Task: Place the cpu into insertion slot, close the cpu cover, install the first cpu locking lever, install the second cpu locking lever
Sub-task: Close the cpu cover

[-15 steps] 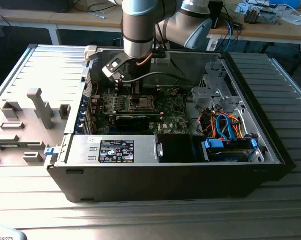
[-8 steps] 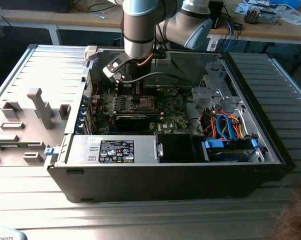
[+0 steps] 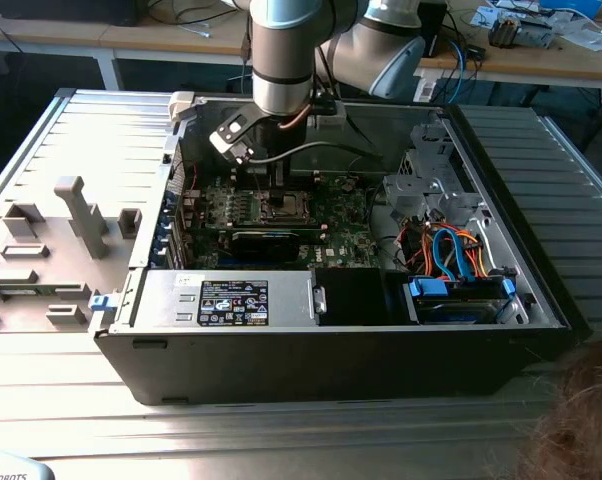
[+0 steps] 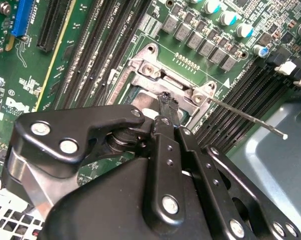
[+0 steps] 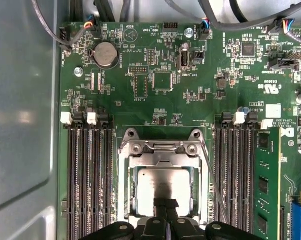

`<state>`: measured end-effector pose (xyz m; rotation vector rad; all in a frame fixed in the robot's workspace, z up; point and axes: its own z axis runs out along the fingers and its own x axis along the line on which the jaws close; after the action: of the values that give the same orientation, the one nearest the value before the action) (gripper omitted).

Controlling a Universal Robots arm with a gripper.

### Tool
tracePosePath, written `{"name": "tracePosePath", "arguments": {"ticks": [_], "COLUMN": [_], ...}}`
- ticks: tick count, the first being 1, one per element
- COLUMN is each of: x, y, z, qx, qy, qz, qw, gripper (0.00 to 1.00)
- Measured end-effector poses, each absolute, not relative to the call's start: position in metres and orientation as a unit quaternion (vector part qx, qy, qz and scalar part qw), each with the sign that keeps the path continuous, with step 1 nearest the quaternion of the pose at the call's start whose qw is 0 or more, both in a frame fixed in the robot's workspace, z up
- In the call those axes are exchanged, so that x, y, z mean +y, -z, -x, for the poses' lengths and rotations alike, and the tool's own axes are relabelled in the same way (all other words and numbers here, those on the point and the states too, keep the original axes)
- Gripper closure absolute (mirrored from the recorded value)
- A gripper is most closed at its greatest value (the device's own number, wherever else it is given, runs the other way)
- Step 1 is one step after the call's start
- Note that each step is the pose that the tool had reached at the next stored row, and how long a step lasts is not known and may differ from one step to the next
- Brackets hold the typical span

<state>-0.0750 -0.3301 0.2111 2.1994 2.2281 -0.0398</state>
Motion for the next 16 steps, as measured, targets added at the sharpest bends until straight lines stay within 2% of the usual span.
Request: {"name": "tracePosePath", "arguments": {"ticks": [16], "x": [-0.330], "y": [-0.232], "z": [0.071], "qx": [0.712], "qy": [0.013], "qz": [-0.702], "qw": [0.005], "gripper": [0.89]}}
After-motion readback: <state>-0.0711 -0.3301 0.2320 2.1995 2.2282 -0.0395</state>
